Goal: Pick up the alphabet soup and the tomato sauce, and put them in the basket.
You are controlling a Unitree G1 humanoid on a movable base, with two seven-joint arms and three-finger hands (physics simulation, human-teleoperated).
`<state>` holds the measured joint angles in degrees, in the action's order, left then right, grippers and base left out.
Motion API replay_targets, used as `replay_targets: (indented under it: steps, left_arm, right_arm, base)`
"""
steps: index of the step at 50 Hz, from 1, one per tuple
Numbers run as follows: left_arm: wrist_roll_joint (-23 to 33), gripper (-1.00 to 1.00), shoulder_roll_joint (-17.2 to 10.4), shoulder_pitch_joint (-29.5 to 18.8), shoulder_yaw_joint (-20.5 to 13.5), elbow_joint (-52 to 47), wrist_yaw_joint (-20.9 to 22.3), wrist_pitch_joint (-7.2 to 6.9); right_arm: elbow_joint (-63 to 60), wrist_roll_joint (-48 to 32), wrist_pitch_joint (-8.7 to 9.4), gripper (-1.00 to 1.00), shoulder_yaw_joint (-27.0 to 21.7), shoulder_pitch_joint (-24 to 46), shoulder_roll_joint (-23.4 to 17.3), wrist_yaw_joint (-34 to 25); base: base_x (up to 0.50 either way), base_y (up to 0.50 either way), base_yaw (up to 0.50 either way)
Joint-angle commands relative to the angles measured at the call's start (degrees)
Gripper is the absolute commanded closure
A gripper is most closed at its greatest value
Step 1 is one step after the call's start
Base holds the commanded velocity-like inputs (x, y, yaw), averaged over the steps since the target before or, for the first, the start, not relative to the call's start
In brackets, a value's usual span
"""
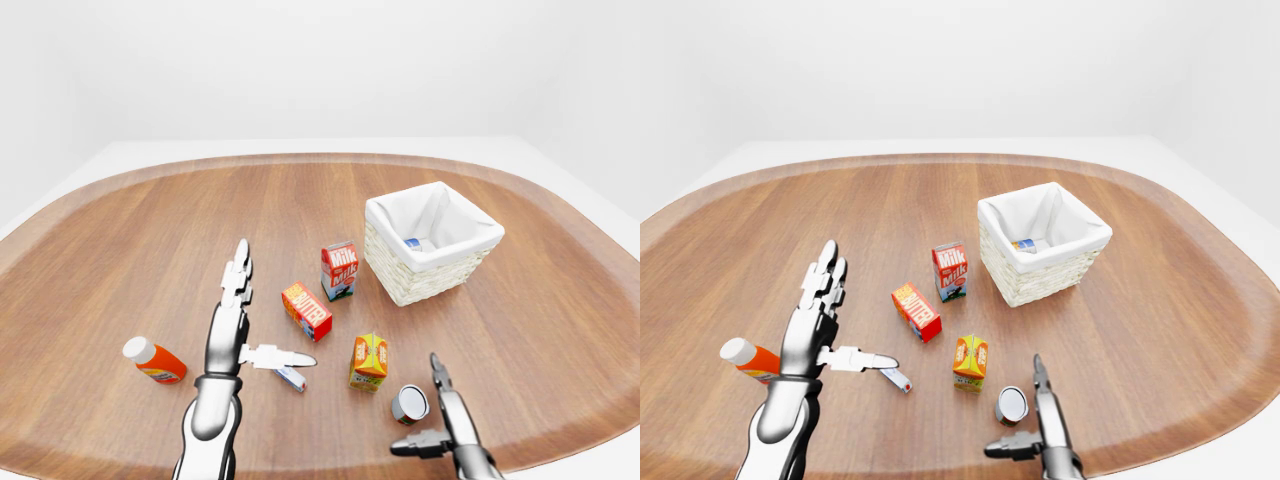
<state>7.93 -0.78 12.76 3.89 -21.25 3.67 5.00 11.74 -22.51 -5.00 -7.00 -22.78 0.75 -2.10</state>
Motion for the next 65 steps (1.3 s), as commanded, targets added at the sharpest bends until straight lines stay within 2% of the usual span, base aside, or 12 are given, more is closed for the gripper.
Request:
replay_targets:
  steps: [1, 65]
  left_arm:
    - [-0.3, -1.00, 0.0, -0.3, -0.2, 0.4, 0.0, 0.00]
    - [-0.3, -1.00, 0.0, -0.3, -0.2, 0.5, 0.1, 0.00]
  right_arm:
    - [-1.5, -1.0, 0.00, -1.00, 1.5, -0.6, 0.0, 1.3]
    - [0.5, -10.1, 0.00, -1.00, 5.0, 0.4, -0.9, 10.3]
  base:
    - [0.00, 0.00, 0.00]
    - [0.00, 0.00, 0.00]
